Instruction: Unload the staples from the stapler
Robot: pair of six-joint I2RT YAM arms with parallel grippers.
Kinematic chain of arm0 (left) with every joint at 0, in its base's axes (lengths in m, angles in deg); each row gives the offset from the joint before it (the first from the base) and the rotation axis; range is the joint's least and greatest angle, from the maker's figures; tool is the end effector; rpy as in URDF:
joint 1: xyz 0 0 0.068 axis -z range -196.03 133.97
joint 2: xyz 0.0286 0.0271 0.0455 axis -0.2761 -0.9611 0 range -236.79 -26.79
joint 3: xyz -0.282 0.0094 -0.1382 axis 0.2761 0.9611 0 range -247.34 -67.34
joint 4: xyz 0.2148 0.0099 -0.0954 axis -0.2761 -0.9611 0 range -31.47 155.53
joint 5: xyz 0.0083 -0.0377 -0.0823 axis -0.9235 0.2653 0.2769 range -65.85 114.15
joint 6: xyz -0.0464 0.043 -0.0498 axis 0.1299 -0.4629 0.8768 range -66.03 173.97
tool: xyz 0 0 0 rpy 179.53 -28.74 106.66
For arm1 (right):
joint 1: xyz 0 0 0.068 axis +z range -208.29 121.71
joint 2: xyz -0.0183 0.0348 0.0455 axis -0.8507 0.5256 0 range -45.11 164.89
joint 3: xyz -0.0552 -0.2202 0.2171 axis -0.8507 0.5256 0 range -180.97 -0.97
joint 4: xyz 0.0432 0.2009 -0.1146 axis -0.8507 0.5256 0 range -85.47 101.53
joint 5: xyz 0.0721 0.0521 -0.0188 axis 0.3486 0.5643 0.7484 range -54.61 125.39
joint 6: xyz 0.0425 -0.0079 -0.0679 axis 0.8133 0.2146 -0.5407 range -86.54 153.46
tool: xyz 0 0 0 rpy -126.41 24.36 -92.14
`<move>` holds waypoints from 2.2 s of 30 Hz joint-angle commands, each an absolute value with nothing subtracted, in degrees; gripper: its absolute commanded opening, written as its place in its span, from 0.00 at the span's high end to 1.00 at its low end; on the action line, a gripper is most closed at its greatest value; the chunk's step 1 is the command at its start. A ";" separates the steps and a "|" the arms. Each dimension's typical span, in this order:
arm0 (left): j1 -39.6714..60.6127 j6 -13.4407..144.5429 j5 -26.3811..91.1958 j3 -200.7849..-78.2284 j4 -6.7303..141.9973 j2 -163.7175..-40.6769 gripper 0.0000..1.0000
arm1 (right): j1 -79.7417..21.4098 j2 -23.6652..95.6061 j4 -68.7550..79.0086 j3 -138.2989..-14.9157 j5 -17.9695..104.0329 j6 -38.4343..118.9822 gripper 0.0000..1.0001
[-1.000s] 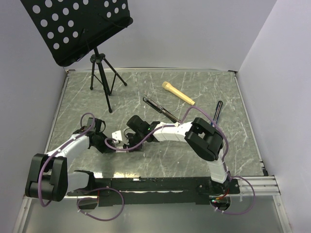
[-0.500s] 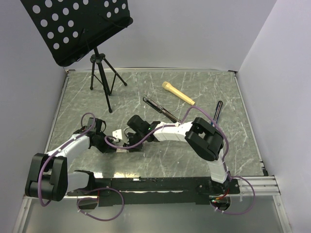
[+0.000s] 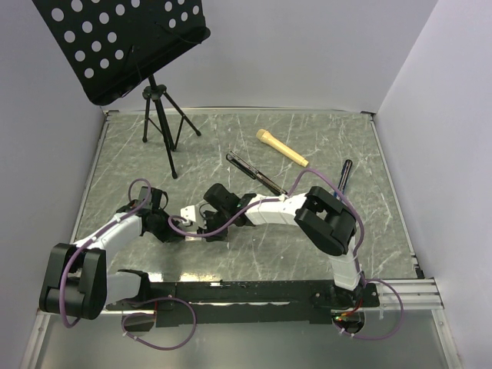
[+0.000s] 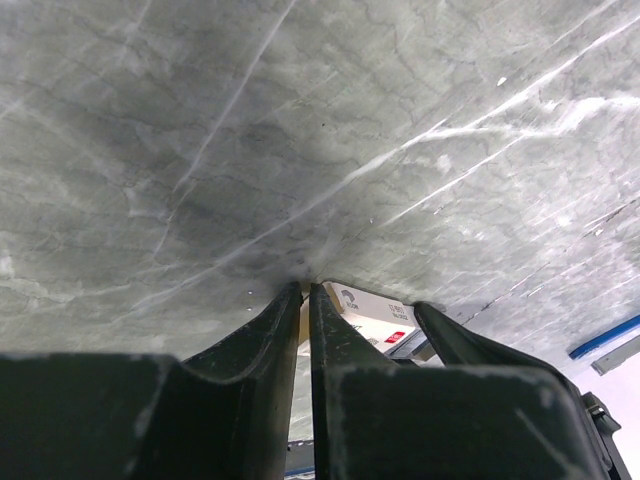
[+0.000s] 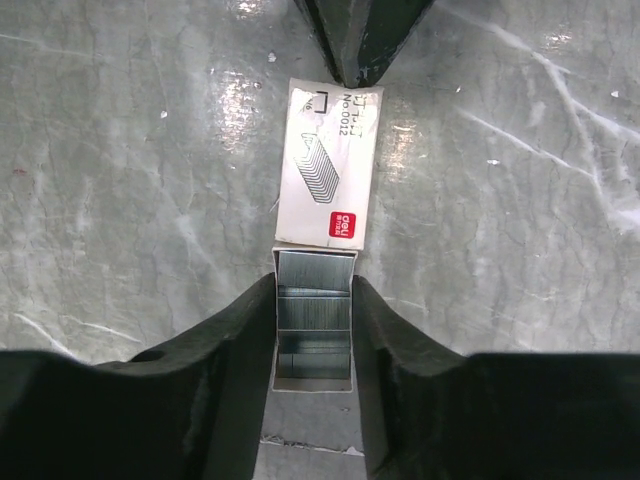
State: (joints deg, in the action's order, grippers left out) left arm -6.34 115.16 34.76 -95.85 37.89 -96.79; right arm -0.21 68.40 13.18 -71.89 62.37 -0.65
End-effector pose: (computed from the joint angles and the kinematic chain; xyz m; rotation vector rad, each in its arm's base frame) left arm 0.1634 -0.0409 0.1698 -1.2170 2.6377 -0.5302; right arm 0.1993 0.3796 0.1859 -1.9259 1.5639 0.7606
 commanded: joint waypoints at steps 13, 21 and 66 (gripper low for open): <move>-5.75 115.49 31.97 -93.62 36.96 -97.98 0.85 | -0.20 67.04 13.58 -71.55 60.97 -0.47 0.72; -5.74 115.58 31.97 -93.53 37.14 -97.81 0.85 | 0.24 67.65 13.50 -72.52 60.70 -0.47 0.73; -3.81 116.81 32.06 -93.26 37.76 -97.72 0.86 | 1.12 66.87 8.75 -71.38 59.21 5.60 0.76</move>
State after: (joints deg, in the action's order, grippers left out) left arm -4.76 116.25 34.69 -95.30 39.53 -96.74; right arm 0.71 68.27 12.65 -72.08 59.75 4.05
